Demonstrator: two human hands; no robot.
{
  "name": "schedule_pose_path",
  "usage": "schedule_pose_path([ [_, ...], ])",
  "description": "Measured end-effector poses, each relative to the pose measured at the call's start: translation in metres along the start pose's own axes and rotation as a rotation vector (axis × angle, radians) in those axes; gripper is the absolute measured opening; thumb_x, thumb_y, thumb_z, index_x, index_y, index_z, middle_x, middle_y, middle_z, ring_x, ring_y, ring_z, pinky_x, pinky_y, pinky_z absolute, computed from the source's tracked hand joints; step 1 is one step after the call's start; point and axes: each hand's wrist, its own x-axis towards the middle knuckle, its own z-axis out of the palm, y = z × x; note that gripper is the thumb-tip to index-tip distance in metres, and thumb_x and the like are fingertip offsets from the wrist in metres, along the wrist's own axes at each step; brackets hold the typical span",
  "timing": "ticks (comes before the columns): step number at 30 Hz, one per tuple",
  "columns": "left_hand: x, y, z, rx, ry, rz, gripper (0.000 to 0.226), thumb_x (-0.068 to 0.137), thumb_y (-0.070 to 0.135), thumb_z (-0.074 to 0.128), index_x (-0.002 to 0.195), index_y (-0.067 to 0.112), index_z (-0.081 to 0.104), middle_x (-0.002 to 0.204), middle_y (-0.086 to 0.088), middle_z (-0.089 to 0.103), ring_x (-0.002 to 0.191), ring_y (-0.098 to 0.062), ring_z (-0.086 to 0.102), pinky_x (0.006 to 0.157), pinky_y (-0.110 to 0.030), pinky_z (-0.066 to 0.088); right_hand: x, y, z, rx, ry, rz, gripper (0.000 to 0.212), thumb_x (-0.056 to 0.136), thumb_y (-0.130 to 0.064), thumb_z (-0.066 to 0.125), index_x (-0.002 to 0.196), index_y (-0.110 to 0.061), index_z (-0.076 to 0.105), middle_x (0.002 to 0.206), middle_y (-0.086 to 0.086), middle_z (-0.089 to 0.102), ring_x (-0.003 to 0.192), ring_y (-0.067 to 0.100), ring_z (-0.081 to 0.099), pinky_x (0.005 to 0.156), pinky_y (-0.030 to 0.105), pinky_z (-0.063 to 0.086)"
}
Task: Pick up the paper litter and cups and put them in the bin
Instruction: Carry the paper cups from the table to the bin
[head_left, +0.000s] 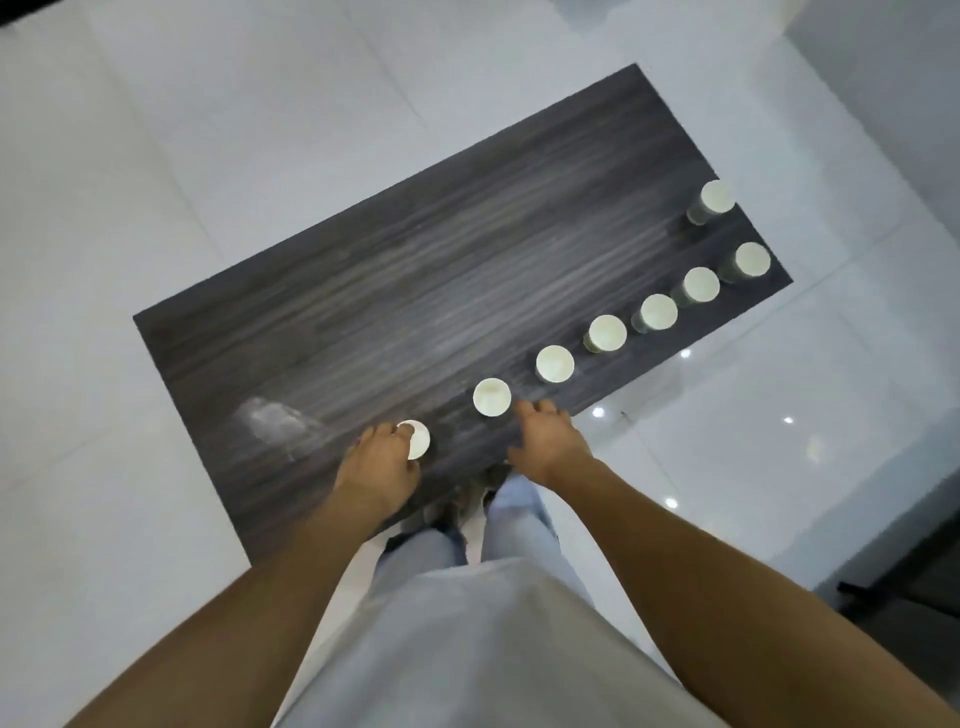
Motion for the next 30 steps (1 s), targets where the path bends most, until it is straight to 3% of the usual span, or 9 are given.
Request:
schedule_pose_path([
  [5, 0.03, 0.001, 0.015, -0.097, -0.012, -0.106, 0.048, 0.089, 0.028, 0.056, 0.135, 0.016, 0.046, 0.126, -0.008, 0.049, 0.119, -0.028, 0.045, 0.099, -0.037, 0.04, 0.058, 0.0, -0.009, -0.096, -0.049, -0.093, 0.059, 0.089, -0.022, 0.057, 0.142, -0.017, 0.033, 0.138, 0.011, 0.037, 0.126, 0.035, 0.037, 0.099, 0.044, 0.04],
  [12, 0.089, 0.0, 0.056, -0.012, -0.006, -0.096, 0.053, 0.091, 0.027, 0.052, 0.141, 0.019, 0.036, 0.141, -0.009, 0.037, 0.132, -0.027, 0.033, 0.107, -0.037, 0.031, 0.131, -0.002, 0.025, -0.227, -0.031, -0.16, 0.055, 0.089, -0.021, 0.059, 0.138, -0.019, 0.036, 0.139, 0.009, 0.036, 0.125, 0.032, 0.036, 0.098, 0.043, 0.039],
  [19, 0.137, -0.014, 0.117, 0.025, -0.089, -0.118, 0.071, 0.09, 0.034, 0.059, 0.149, 0.025, 0.021, 0.156, -0.014, 0.007, 0.145, -0.038, 0.003, 0.116, -0.057, 0.014, 0.179, 0.004, 0.083, -0.36, -0.048, -0.183, 0.067, 0.089, -0.021, 0.06, 0.145, -0.025, 0.025, 0.153, 0.011, 0.018, 0.137, 0.037, 0.021, 0.109, 0.05, 0.032],
  [25, 0.14, -0.027, 0.151, 0.063, -0.014, -0.12, 0.077, 0.081, 0.009, 0.068, 0.144, 0.02, 0.027, 0.151, -0.015, 0.02, 0.142, -0.035, 0.016, 0.114, -0.048, 0.027, 0.191, 0.007, 0.107, -0.375, -0.096, -0.169, 0.067, 0.087, -0.012, 0.065, 0.143, -0.021, 0.029, 0.155, 0.01, 0.016, 0.141, 0.038, 0.016, 0.109, 0.05, 0.036],
  [30, 0.115, -0.037, 0.143, -0.073, 0.059, -0.149, 0.071, 0.082, 0.015, 0.07, 0.141, 0.019, 0.031, 0.145, -0.01, 0.033, 0.134, -0.027, 0.033, 0.106, -0.039, 0.039, 0.174, -0.006, 0.1, -0.413, -0.115, -0.218, 0.065, 0.087, -0.015, 0.066, 0.141, -0.019, 0.03, 0.149, 0.01, 0.025, 0.137, 0.035, 0.025, 0.103, 0.043, 0.043],
])
